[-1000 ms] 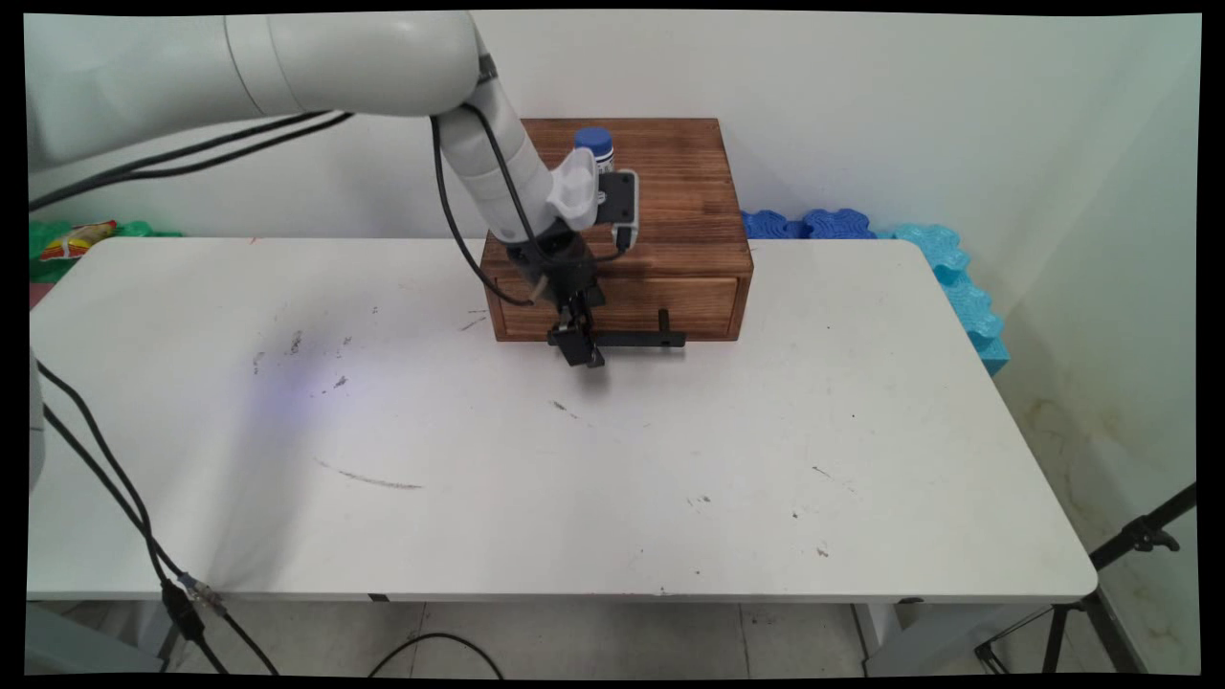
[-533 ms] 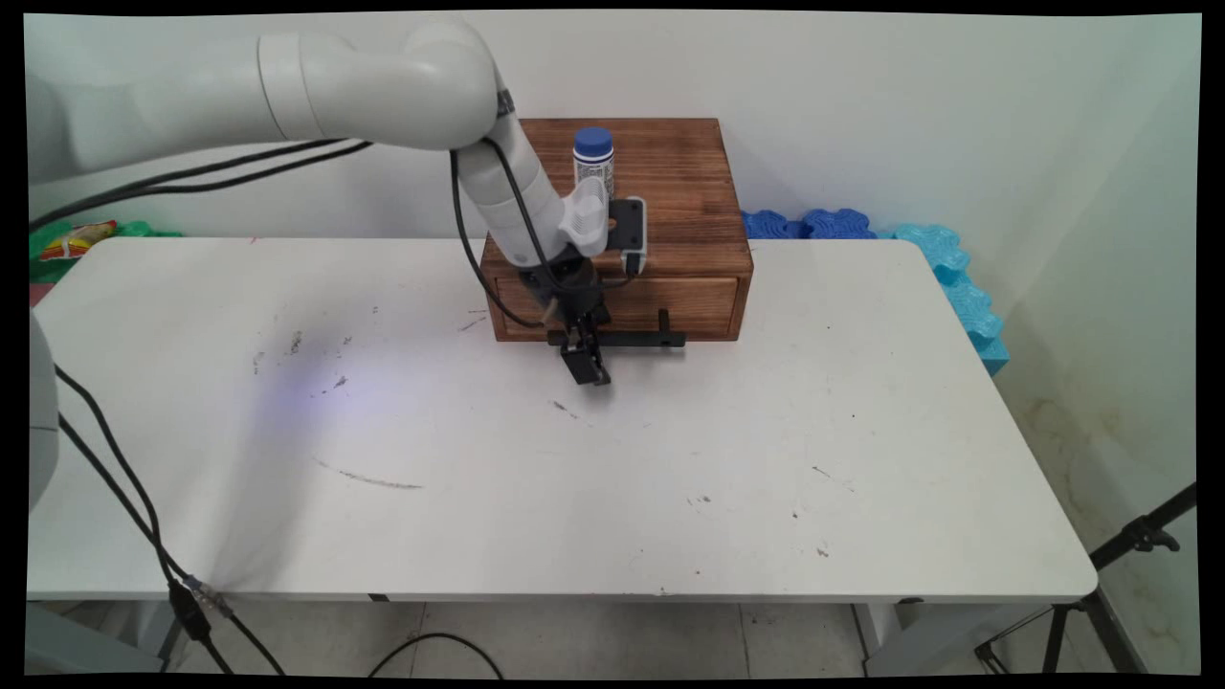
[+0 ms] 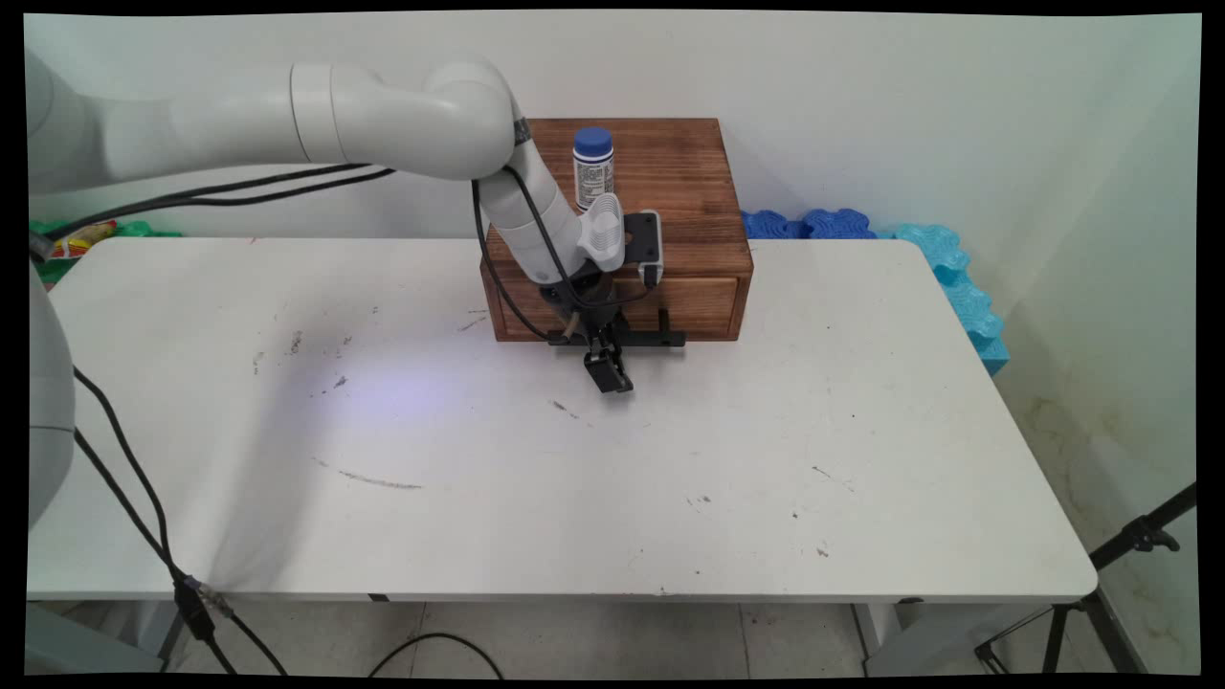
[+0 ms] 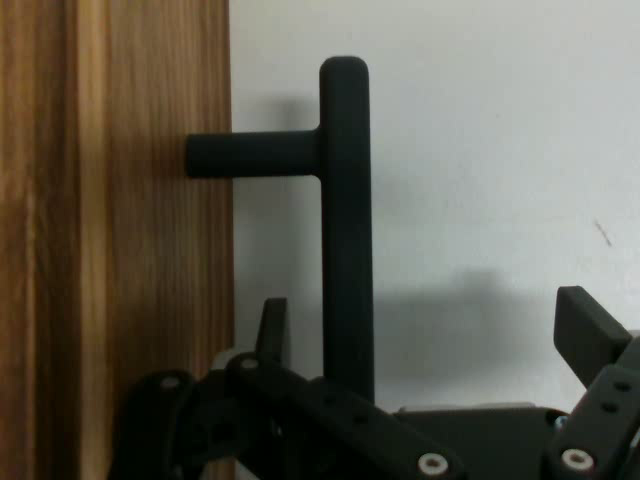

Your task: Open the drawer

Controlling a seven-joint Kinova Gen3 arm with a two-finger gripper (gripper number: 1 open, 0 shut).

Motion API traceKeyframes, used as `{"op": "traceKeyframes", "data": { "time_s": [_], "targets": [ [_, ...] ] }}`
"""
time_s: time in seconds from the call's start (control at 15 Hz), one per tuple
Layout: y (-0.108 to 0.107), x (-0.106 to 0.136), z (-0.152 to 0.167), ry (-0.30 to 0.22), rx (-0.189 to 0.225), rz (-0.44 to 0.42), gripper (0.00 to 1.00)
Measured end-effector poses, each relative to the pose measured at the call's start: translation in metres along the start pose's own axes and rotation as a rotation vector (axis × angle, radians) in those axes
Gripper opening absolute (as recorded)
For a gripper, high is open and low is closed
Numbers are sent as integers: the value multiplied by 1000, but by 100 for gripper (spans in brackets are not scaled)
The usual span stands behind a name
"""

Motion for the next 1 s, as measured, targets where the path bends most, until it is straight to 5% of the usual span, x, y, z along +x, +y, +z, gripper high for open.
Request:
{"op": "traceKeyframes", "data": {
  "time_s": [1.0],
  "targets": [
    [41, 4, -1, 55, -68, -14, 100]
  ]
}}
